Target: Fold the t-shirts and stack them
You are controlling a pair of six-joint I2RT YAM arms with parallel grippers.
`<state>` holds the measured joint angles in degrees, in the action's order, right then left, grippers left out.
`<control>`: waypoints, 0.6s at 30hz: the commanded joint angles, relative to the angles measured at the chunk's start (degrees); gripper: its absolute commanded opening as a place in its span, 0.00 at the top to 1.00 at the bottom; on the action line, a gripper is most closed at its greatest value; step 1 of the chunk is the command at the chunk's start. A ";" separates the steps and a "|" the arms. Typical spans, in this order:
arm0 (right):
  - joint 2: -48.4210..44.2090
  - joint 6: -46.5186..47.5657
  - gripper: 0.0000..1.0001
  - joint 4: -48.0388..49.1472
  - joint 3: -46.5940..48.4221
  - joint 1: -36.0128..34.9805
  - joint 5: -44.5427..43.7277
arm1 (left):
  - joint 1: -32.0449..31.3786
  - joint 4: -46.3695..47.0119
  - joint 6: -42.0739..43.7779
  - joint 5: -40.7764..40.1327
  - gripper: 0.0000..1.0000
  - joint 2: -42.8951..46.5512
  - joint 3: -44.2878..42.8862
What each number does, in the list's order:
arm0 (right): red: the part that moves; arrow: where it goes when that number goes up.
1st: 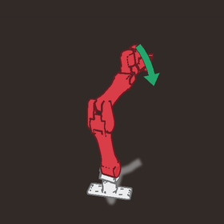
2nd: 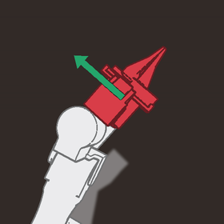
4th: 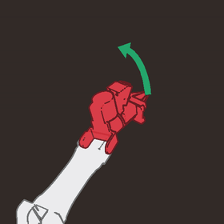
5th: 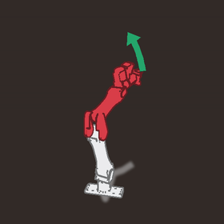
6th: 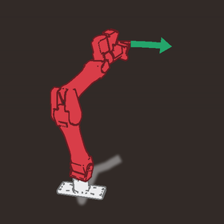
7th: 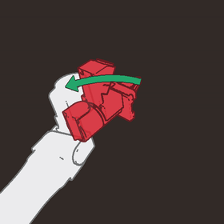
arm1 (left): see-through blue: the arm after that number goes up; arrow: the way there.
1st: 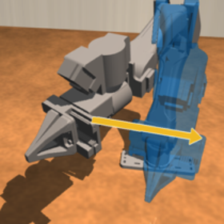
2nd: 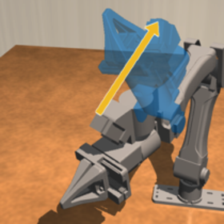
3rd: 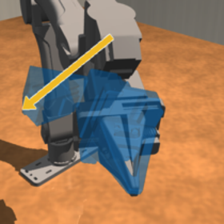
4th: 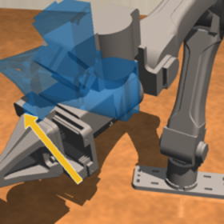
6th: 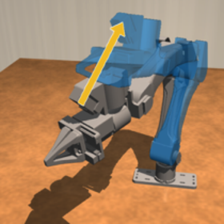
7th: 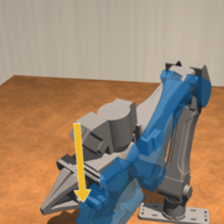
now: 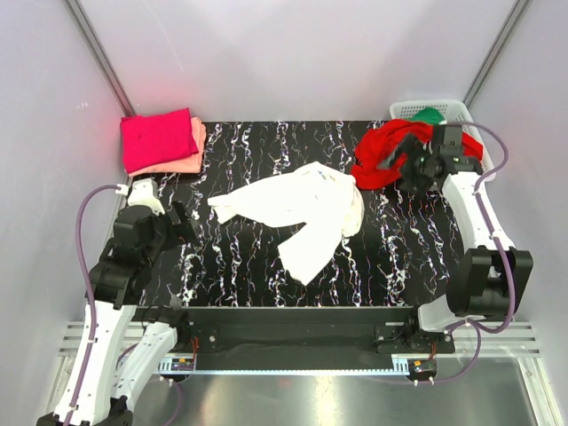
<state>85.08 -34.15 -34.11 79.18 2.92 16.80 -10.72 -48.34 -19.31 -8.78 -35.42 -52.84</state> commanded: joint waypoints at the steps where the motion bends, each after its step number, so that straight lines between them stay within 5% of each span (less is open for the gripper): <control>1: -2.82 5.23 0.00 -3.77 -1.22 0.07 -10.54 | 0.35 2.72 0.94 1.30 0.01 -0.62 0.10; 9: 10.34 4.88 0.00 -4.04 7.30 -2.12 -10.81 | 0.44 2.72 0.85 0.87 0.01 0.00 0.10; 18: 34.32 8.31 0.00 -9.04 28.29 -10.12 -25.67 | 0.88 2.90 1.03 1.48 0.01 0.70 0.19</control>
<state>114.76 -27.81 -41.23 100.36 -7.09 -2.26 -10.28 -48.34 -19.29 -8.73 -35.73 -52.84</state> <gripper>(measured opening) 0.994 0.987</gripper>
